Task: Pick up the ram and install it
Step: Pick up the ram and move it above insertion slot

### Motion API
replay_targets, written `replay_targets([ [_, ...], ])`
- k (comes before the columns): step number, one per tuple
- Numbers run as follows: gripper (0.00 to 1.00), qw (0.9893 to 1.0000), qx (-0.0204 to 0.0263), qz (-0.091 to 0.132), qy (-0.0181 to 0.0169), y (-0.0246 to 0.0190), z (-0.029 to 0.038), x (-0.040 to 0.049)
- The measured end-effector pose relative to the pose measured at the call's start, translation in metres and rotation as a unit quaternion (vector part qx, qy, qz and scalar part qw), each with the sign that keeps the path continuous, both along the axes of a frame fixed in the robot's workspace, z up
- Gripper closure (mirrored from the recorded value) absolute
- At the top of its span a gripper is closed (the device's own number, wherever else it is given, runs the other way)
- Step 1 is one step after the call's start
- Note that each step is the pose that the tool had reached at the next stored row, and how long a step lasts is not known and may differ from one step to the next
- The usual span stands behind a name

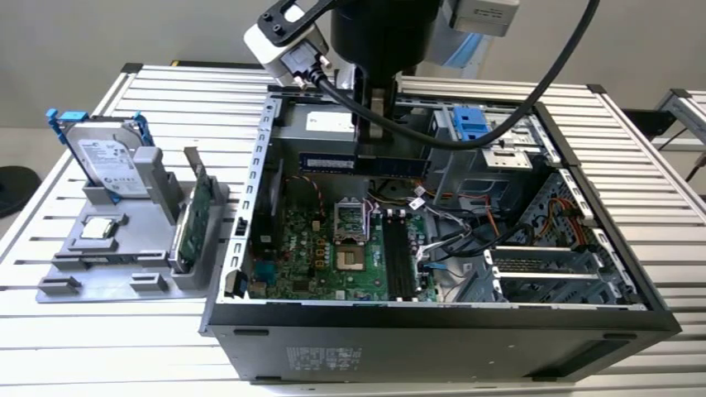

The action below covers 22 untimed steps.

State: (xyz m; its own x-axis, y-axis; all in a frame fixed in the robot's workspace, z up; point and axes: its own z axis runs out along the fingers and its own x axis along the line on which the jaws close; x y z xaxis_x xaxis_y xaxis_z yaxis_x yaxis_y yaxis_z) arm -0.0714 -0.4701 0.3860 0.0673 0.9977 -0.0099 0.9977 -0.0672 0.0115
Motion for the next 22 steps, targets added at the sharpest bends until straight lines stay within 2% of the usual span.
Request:
replay_targets([
  [22,1.00,1.0000,0.0001,0.000,0.0000,0.0046,-0.0022,0.0002],
])
